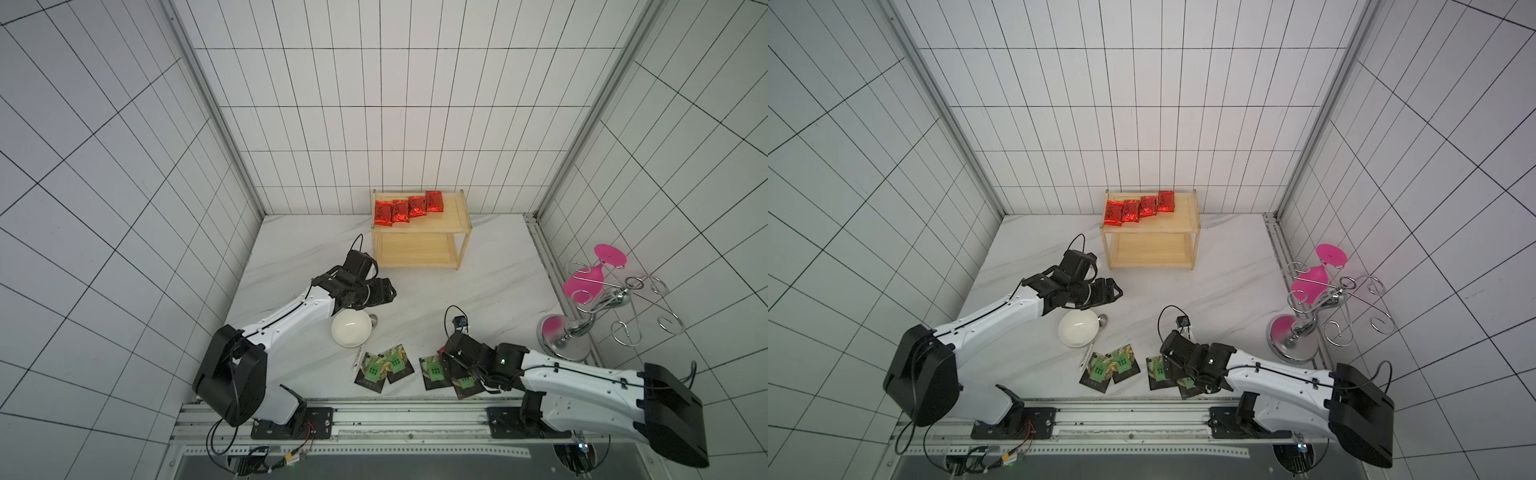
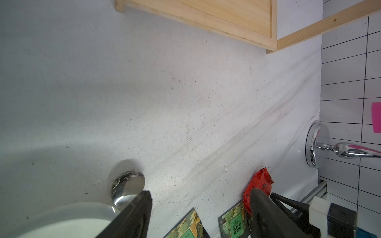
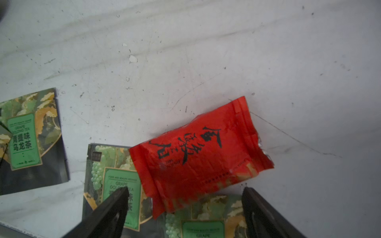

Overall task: Place the tea bags on the shelf by color
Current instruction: Pick up the tea bag from the center of the board.

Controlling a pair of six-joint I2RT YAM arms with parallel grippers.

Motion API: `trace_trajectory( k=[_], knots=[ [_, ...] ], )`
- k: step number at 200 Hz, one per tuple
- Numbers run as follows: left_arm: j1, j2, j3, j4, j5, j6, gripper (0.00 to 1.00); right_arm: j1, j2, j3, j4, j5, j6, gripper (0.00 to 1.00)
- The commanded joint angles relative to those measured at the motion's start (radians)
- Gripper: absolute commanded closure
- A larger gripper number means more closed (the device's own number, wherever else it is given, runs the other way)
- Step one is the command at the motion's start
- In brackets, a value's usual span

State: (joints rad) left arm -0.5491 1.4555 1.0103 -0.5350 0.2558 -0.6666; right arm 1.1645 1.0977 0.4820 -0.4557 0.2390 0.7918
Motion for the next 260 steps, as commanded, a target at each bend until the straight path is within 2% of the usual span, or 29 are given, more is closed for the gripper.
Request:
trace_trajectory(
  k=[1, 87, 164, 196, 260],
  knots=[
    [0.0, 0.017, 0.014, 0.021, 0.005, 0.001, 0.21, -0.022, 0.038, -0.006, 0.05, -0.013, -0.024, 0.15],
    [0.008, 0.048, 0.027, 0.024, 0.03, 0.001, 0.24, -0.19, 0.107, -0.008, 0.206, -0.047, -0.166, 0.35],
    [0.009, 0.051, 0.016, 0.036, 0.049, -0.007, 0.25, -0.344, 0.179, 0.036, 0.34, -0.148, -0.253, 0.22],
    [0.009, 0.048, 0.014, 0.036, 0.048, -0.005, 0.25, -0.431, 0.2, 0.051, 0.38, -0.237, -0.246, 0.18],
    [0.009, 0.054, -0.002, 0.056, 0.059, -0.014, 0.26, -0.522, 0.283, 0.099, 0.462, -0.347, -0.25, 0.15]
  ],
)
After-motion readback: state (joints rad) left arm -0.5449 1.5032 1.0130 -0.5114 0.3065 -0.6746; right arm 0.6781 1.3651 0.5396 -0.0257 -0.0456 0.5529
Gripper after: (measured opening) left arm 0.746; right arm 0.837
